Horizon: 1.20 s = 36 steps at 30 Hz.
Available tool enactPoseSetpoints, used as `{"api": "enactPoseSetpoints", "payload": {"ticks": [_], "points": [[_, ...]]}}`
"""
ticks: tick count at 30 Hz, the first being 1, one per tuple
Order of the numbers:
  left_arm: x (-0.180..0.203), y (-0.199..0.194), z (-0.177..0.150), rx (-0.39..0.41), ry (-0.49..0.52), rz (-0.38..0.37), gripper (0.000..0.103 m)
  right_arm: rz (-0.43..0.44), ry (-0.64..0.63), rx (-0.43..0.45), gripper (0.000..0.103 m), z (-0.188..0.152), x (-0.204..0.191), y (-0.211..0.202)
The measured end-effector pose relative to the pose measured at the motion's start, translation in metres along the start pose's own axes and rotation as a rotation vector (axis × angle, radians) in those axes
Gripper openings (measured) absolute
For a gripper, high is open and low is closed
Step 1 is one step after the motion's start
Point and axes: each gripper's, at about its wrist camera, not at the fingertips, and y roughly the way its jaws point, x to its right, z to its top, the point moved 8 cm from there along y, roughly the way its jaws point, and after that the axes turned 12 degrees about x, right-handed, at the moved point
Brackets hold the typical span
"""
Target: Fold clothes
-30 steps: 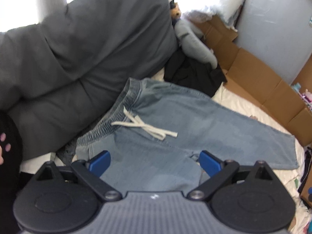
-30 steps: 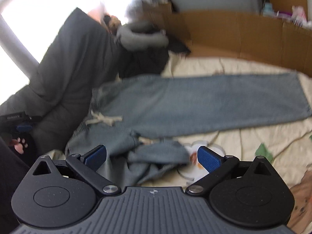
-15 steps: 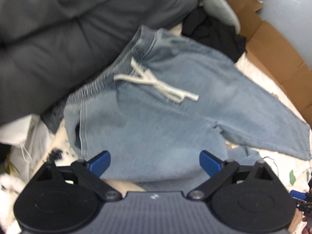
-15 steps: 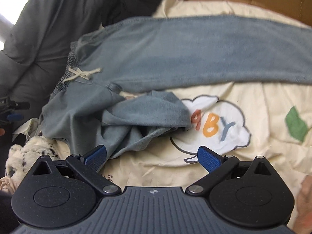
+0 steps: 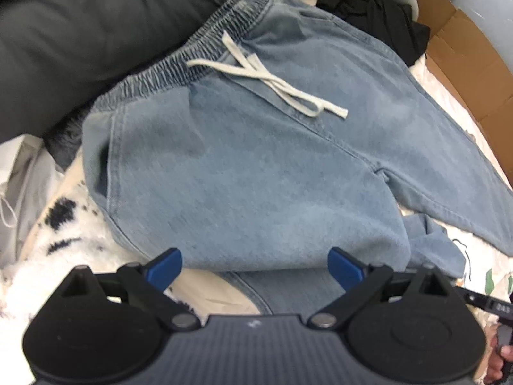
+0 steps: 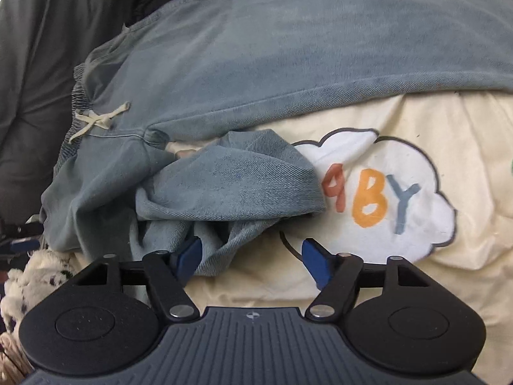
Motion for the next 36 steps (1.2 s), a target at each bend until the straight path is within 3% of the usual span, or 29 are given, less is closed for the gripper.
{"api": "enactPoseSetpoints", "payload": {"ticks": [2,4,15,17,19,25,28,36], "points": [[0.0,0.002,-0.003,-0.001,0.003,-0.002,0.099,-0.009,0.014,-0.003,0.069,-0.003,0.0,0.007],[-0.002,0.002,-0.005,-0.01,-0.005,0.0,0.099,-0.003,0.032,-0.008,0.059,-0.006,0.001,0.011],[-0.006,-0.002,-0.009,-0.031,-0.044,-0.01,0.099,-0.025,0.068,0.034,0.045,-0.003,0.004,0.018],[-0.005,-0.003,-0.012,-0.032,-0.041,-0.012,0.099,-0.03,0.082,0.042,0.034,-0.001,0.007,0.02],[-0.005,-0.003,-0.014,-0.034,-0.034,-0.011,0.099,-0.031,0.098,0.042,0.033,-0.001,0.01,0.023],[0.0,-0.004,-0.018,-0.039,-0.02,-0.024,0.099,-0.01,0.128,0.039,0.01,-0.001,0.011,0.027],[0.003,-0.002,-0.023,-0.052,-0.025,-0.033,0.099,-0.01,0.163,0.057,0.004,0.001,0.012,0.024],[0.014,0.004,-0.038,-0.092,-0.036,-0.06,0.099,-0.044,0.223,0.104,0.002,-0.003,0.018,-0.017]]}}
